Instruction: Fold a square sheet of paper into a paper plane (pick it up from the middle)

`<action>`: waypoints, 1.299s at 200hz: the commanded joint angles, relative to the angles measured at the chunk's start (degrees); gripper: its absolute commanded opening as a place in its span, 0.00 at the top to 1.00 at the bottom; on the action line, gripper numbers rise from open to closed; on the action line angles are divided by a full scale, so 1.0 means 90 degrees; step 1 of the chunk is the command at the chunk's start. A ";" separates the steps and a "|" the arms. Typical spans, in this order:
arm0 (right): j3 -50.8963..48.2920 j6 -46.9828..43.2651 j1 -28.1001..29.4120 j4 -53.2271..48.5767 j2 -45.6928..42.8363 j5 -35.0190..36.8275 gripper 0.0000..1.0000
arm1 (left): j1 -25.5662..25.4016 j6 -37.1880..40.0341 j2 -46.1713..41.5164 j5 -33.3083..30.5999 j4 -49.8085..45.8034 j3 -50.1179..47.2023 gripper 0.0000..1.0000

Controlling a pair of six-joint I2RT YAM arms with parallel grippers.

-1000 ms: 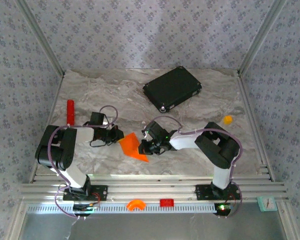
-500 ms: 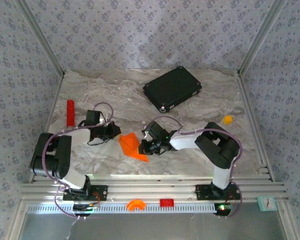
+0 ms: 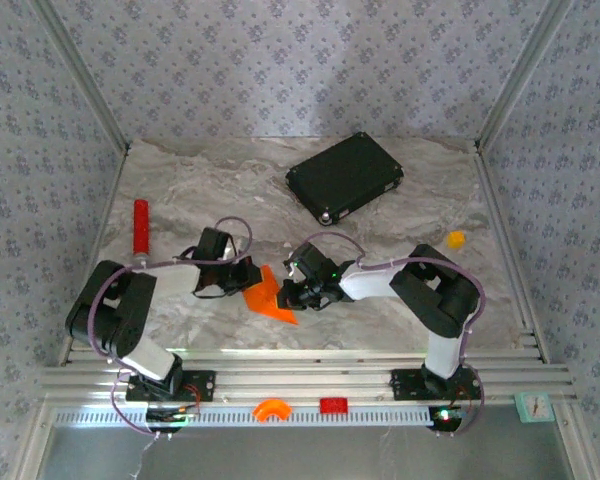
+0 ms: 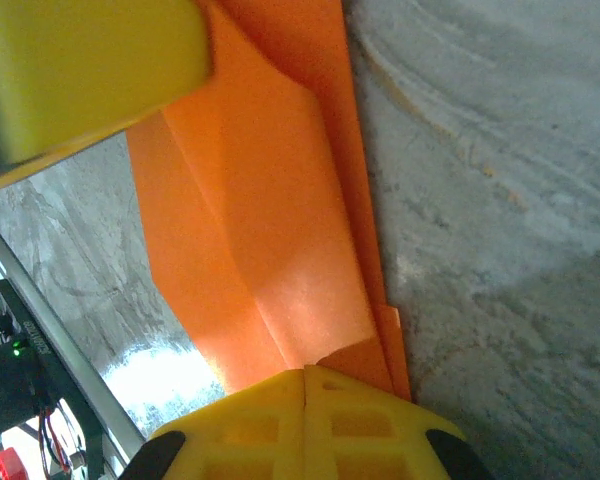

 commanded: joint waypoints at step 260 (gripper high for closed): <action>0.0307 -0.0332 0.0094 -0.1046 -0.0435 0.0046 0.96 | 0.0374 0.0119 0.0435 0.0145 0.0037 -0.0104 1.00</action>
